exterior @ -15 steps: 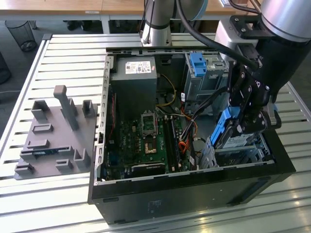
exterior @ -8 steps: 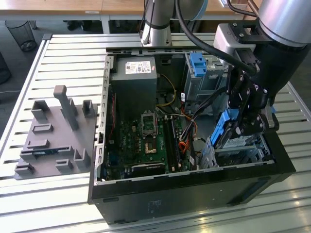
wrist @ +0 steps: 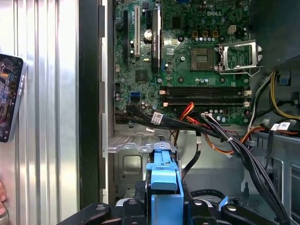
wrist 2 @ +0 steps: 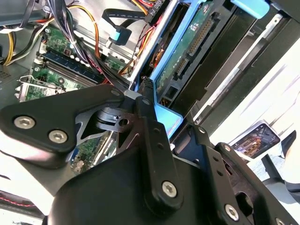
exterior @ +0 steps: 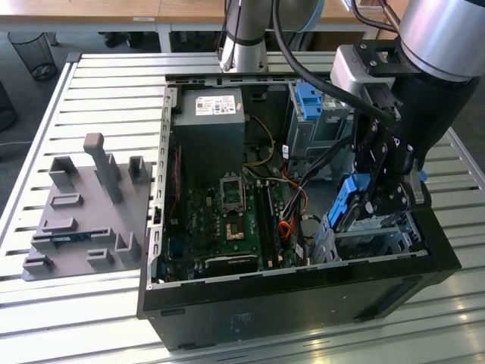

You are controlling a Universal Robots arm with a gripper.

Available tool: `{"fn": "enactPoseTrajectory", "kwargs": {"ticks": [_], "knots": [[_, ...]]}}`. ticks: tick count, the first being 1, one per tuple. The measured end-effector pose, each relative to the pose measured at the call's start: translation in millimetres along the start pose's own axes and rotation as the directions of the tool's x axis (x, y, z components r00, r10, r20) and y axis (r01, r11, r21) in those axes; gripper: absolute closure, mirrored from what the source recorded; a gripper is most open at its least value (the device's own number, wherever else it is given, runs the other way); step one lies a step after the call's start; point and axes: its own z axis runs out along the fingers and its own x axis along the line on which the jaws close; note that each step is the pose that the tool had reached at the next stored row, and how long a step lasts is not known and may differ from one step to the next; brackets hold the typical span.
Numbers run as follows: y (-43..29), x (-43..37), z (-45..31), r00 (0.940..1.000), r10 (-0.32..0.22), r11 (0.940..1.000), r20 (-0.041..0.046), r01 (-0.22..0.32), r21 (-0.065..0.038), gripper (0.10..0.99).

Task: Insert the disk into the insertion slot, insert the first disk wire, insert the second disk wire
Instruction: 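Insert the disk into the insertion slot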

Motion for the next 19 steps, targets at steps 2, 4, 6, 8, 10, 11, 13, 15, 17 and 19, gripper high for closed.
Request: {"fn": "enactPoseTrajectory", "kwargs": {"ticks": [2, 4, 6, 8, 10, 11, 13, 15, 17, 19], "knots": [[0.0, 0.0, 1.3, 1.0000, 0.000, 1.0000, 0.0000, 0.000, 0.000, 0.722], [0.0, 0.0, 2.8, 1.0000, 0.000, 1.0000, 0.0000, 0.000, 0.000, 0.722], [0.0, 0.0, 4.3, 1.0000, 0.000, 1.0000, 0.0000, 0.000, 0.000, 0.722], [0.0, 0.0, 5.8, 1.0000, 0.000, 1.0000, 0.0000, 0.000, 0.000, 0.722], [0.1, 0.0, 7.4, 1.0000, 0.000, 1.0000, 0.0000, 0.000, 0.000, 0.722], [0.0, 0.0, 8.1, 1.0000, 0.000, 1.0000, 0.0000, 0.000, 0.000, 0.722], [0.1, 0.0, 9.6, 1.0000, 0.000, 1.0000, -0.0001, 0.000, 0.000, 0.722], [0.1, 0.0, 11.1, 1.0000, 0.000, 1.0000, -0.0001, 0.000, 0.000, 0.722], [0.1, 0.0, 12.0, 1.0000, 0.000, 1.0000, -0.0002, 0.000, 0.000, 0.722], [0.1, 0.0, 13.0, 1.0000, 0.000, 1.0000, -0.0001, 0.000, 0.000, 0.722]]}}
